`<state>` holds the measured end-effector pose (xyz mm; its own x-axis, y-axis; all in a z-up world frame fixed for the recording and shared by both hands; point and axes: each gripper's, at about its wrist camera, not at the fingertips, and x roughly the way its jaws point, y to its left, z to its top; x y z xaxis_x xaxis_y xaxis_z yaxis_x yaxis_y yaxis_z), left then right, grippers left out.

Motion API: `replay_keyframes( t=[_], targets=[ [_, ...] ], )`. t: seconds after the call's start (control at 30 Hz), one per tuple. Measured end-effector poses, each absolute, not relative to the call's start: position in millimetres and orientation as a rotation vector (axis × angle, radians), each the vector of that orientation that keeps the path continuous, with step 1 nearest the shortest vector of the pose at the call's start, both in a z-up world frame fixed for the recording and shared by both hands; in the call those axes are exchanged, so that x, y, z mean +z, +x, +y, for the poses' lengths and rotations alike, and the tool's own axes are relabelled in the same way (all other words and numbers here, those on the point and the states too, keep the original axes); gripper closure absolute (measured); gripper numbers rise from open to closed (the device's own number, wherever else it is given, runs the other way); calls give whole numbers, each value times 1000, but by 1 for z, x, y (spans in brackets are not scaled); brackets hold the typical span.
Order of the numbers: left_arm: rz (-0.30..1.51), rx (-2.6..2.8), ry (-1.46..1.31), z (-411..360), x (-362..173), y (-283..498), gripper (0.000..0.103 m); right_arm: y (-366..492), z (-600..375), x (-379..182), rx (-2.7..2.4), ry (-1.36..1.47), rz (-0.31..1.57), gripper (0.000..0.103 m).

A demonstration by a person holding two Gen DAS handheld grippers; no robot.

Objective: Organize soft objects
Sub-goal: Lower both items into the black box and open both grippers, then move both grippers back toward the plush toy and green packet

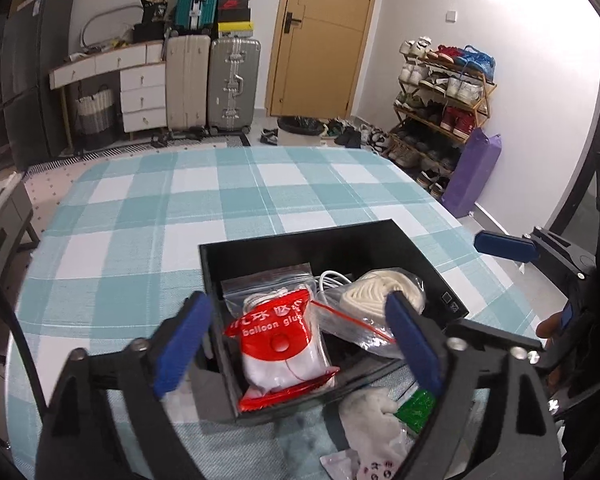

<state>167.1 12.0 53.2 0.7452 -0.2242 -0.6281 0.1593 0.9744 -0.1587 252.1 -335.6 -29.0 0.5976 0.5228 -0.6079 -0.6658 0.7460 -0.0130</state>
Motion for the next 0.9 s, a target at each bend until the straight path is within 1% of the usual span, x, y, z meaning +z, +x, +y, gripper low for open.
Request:
replay_keyframes(
  t=[0.03,0.07,0.1,0.17,0.9],
  targets=[
    [687,-209,-99,13,56,163,5,250,-337,-28,700,-242,621,5],
    [675,-208,-104,14,58,159,3,247,-339,-27,701,-235,623,4],
    [668,-203,-110,16,60,156,2,244,-341,-26,699,-229,626,1],
    [657,-189,-108,17,62,148,0,239,-342,-24,690,-225,629,1],
    [645,-128,-64,13,56,79,0,173,-366,-43,675,-220,656,1]
  ],
)
